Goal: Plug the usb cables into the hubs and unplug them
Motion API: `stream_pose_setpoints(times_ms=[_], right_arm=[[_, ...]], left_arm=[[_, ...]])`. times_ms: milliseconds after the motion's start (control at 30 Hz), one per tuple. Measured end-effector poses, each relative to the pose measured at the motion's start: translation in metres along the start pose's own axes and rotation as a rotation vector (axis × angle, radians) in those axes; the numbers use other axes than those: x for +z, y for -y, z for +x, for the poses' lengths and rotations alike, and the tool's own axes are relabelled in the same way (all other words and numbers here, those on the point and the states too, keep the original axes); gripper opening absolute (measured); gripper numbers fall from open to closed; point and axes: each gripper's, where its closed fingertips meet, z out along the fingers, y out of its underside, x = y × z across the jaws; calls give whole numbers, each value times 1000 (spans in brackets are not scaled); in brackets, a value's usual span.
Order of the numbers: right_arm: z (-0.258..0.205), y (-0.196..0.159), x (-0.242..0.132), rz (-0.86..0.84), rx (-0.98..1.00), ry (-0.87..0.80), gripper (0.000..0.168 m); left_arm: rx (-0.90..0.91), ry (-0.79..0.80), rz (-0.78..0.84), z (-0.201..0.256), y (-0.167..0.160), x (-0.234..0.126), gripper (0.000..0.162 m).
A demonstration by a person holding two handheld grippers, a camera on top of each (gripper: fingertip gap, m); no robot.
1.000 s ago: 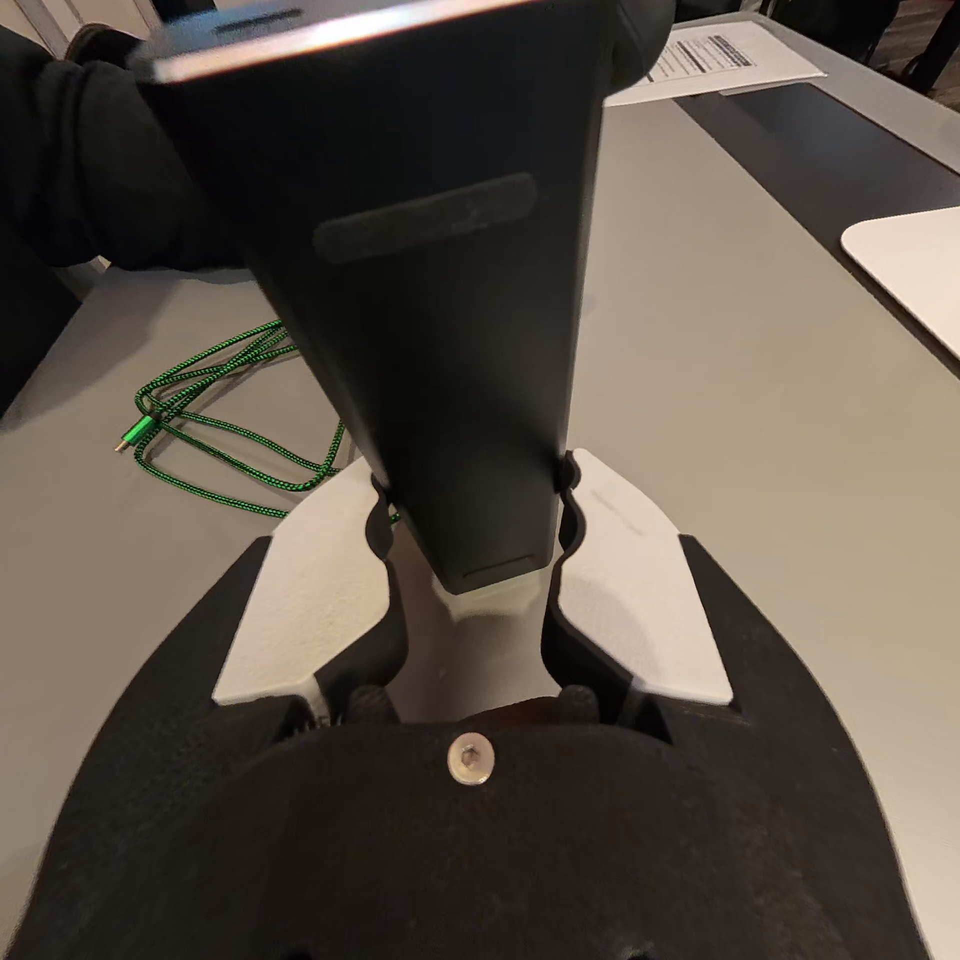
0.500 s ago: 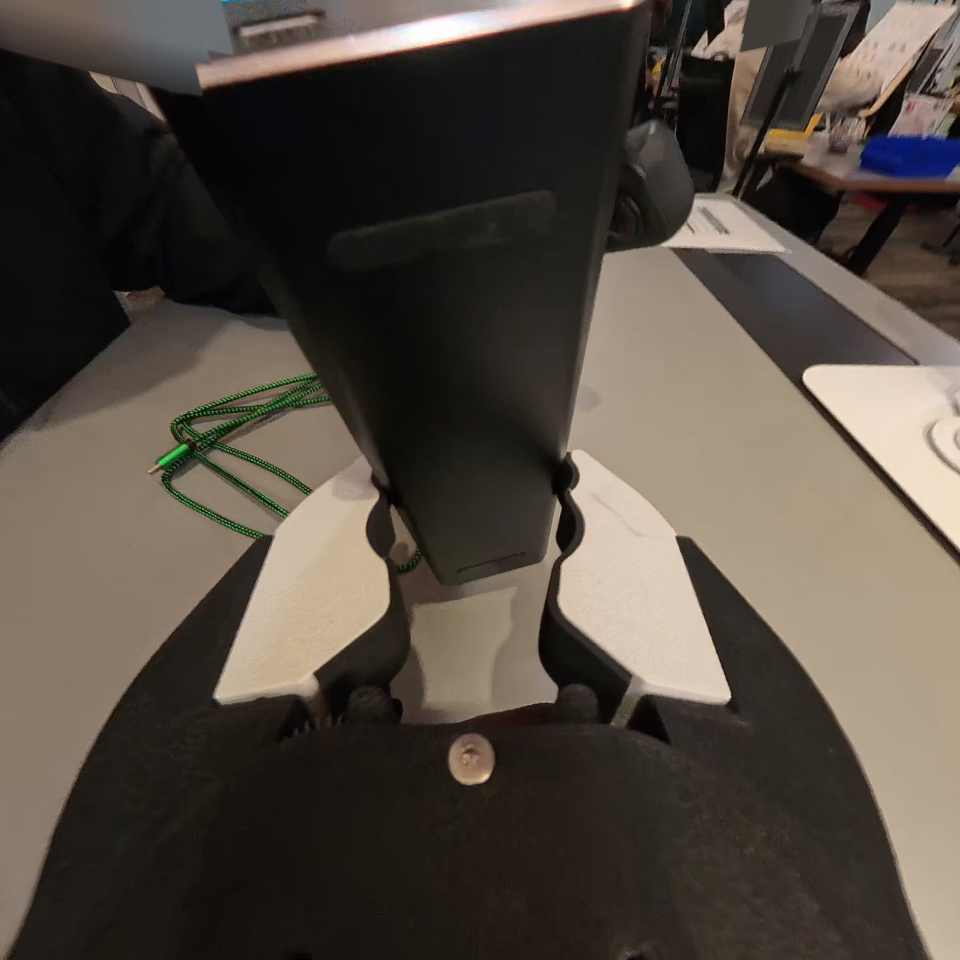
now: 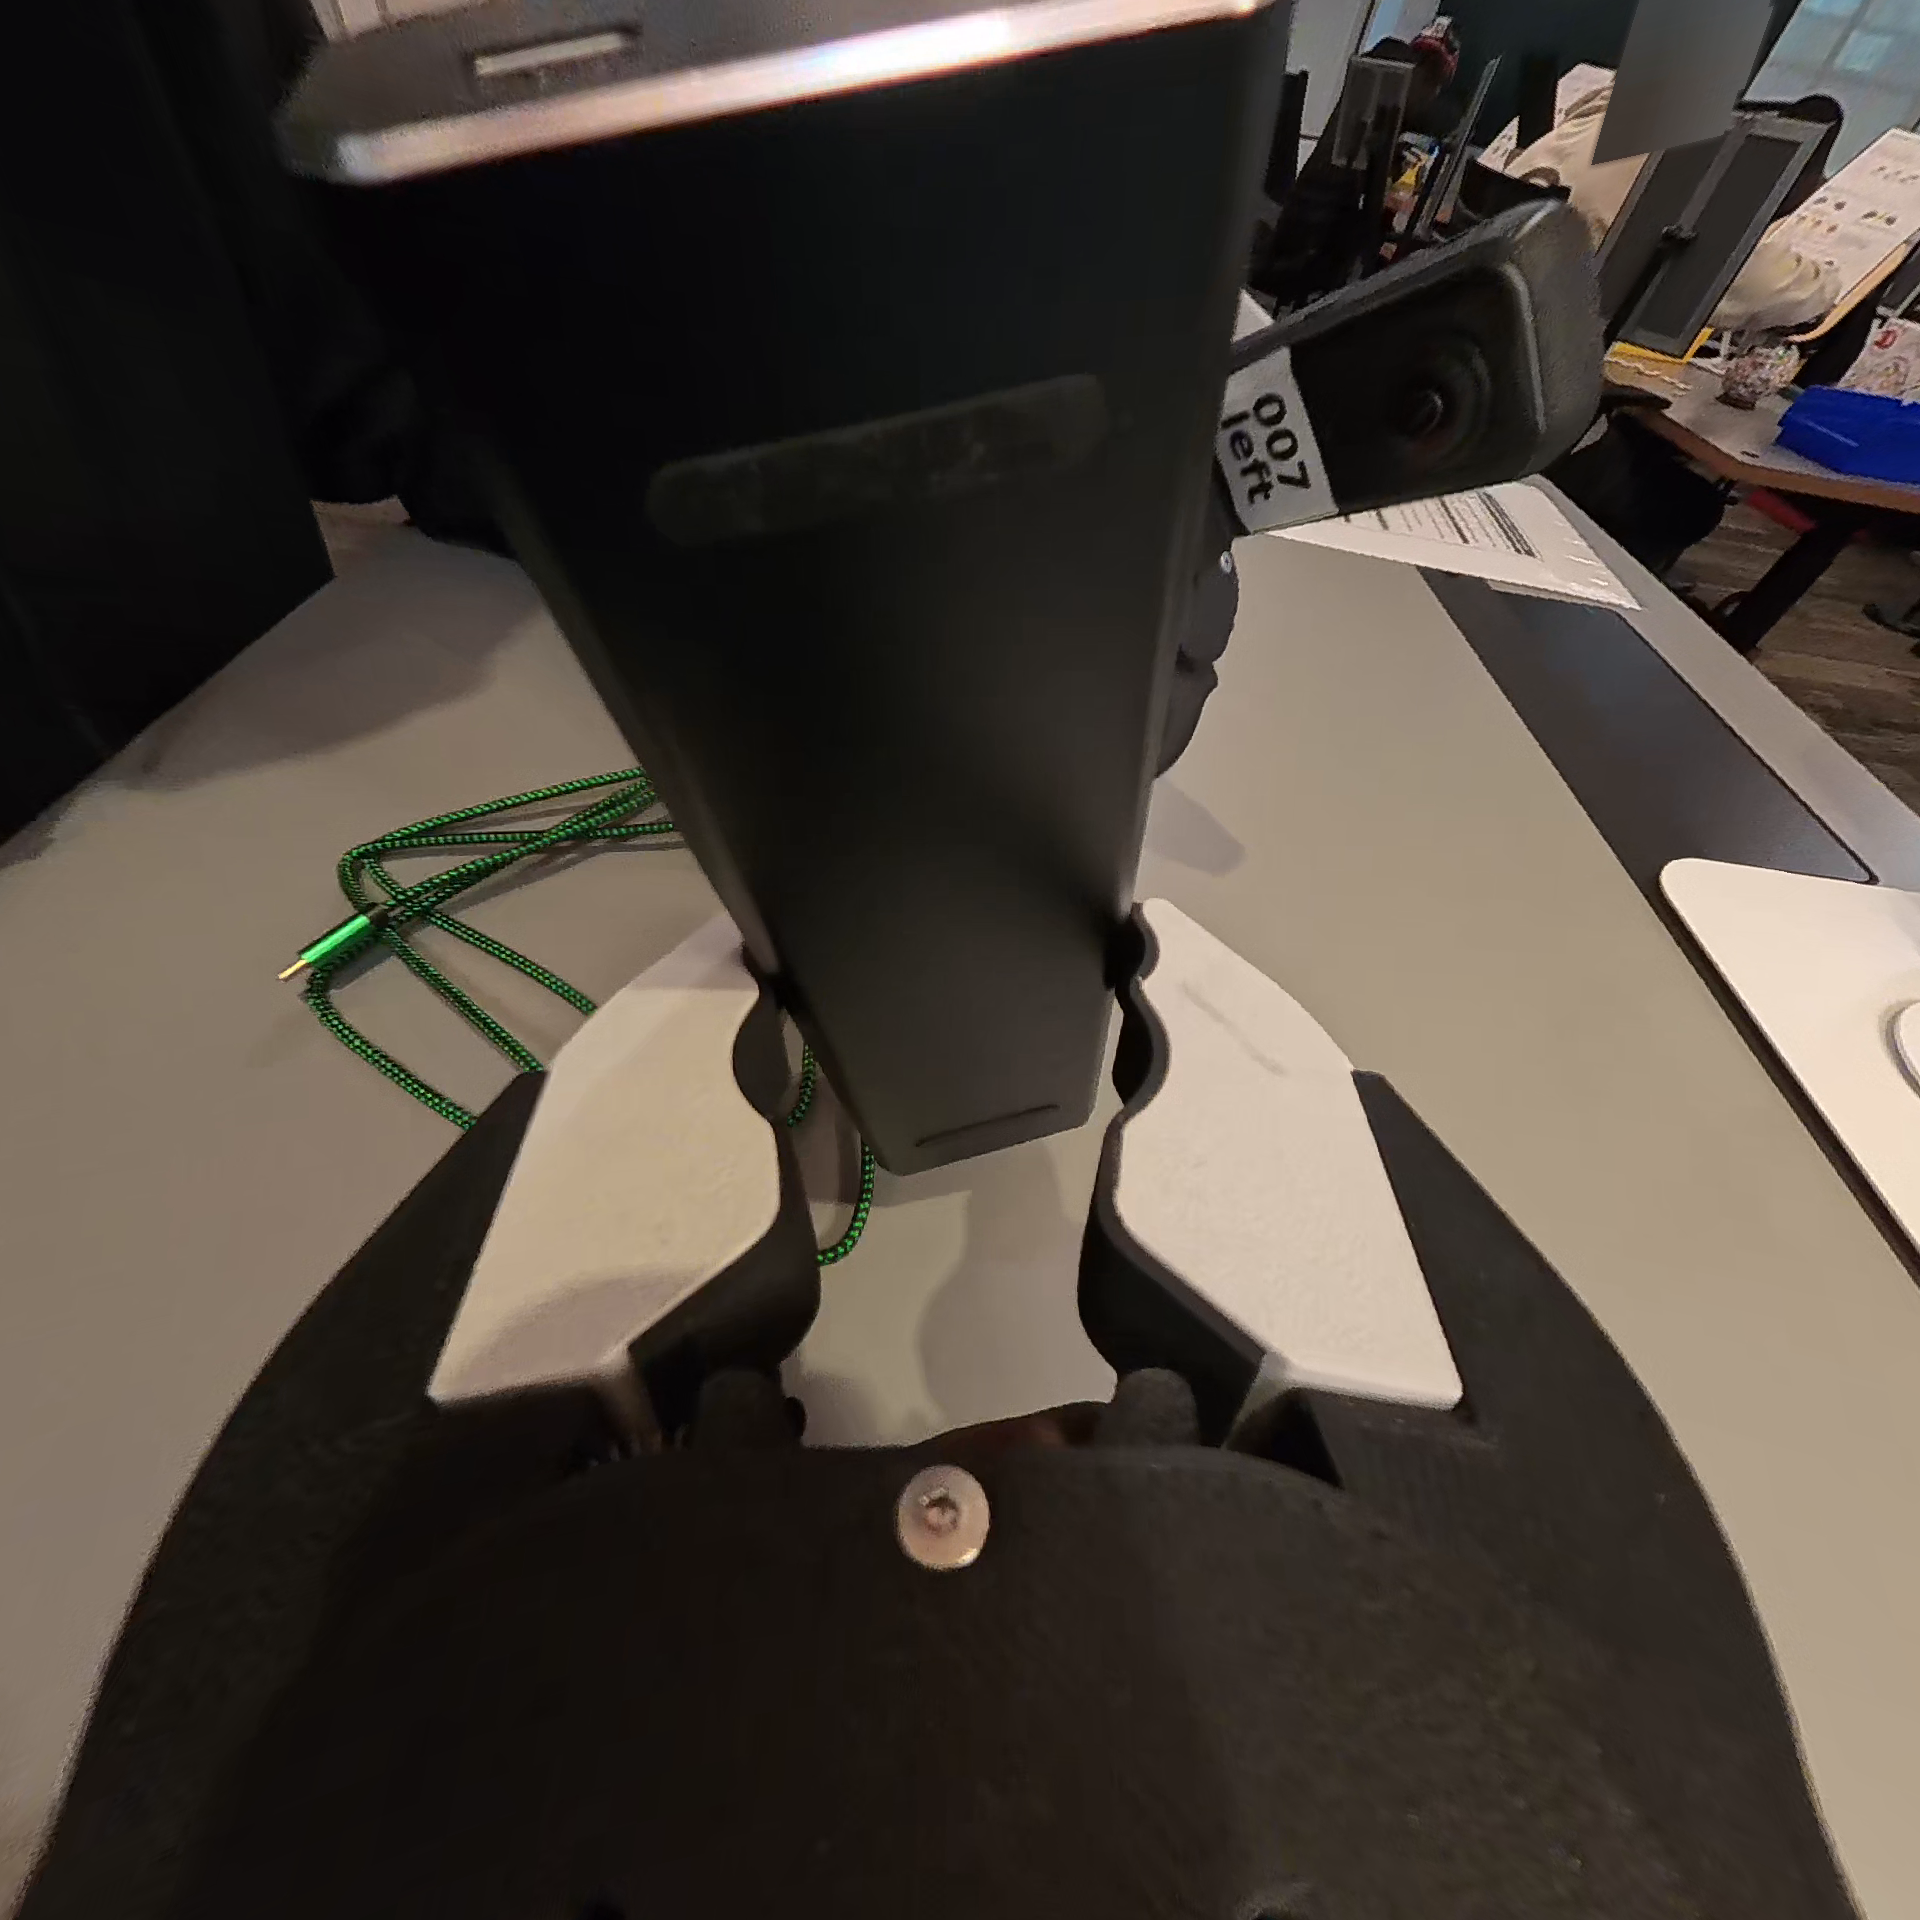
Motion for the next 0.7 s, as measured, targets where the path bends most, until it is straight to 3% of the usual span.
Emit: stream_pose_setpoints(times_ms=[700], right_arm=[[-12, -20, 5, -86, 36, 61, 61]], left_arm=[[-11, -45, -24, 8, -6, 11, 5]])
